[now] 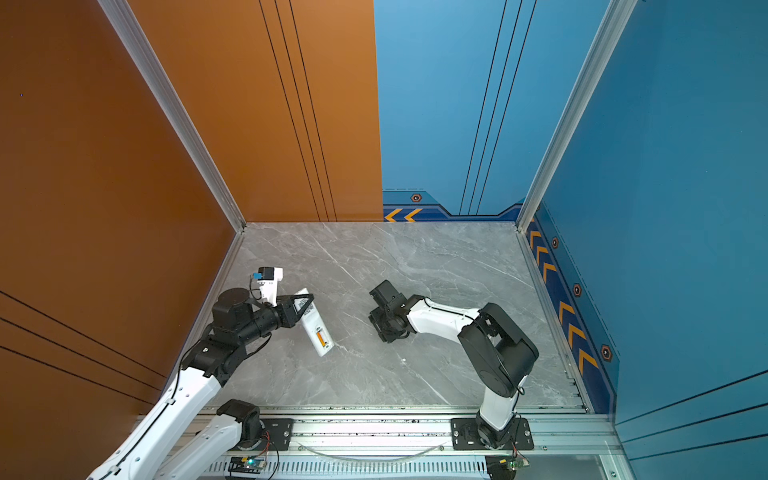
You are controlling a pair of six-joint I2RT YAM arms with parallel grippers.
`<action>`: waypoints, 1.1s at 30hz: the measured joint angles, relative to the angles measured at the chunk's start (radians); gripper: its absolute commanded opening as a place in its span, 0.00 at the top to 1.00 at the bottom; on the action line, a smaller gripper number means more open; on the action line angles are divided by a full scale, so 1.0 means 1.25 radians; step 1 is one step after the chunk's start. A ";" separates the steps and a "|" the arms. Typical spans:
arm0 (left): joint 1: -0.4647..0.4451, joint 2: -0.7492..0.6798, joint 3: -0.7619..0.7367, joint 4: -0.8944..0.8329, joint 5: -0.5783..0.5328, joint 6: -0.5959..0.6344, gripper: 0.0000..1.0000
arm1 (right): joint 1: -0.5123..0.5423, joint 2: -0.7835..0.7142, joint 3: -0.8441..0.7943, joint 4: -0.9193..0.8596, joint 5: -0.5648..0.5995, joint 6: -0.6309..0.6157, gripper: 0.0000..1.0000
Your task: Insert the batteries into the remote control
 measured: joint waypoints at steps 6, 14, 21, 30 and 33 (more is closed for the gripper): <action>0.002 0.000 0.000 0.000 0.000 0.000 1.00 | -0.014 0.000 0.064 -0.076 -0.002 -0.148 0.53; 0.012 0.000 0.000 -0.003 0.001 0.000 1.00 | -0.116 0.048 0.311 -0.302 -0.056 -0.613 0.33; 0.015 0.002 0.001 -0.028 0.001 0.004 1.00 | -0.097 0.165 0.511 -0.497 -0.074 -1.094 0.28; 0.015 0.006 0.008 -0.054 0.003 0.015 1.00 | -0.091 0.218 0.484 -0.594 -0.025 -1.455 0.32; 0.016 0.013 0.008 -0.053 0.004 0.015 1.00 | -0.091 0.218 0.457 -0.602 -0.010 -1.536 0.34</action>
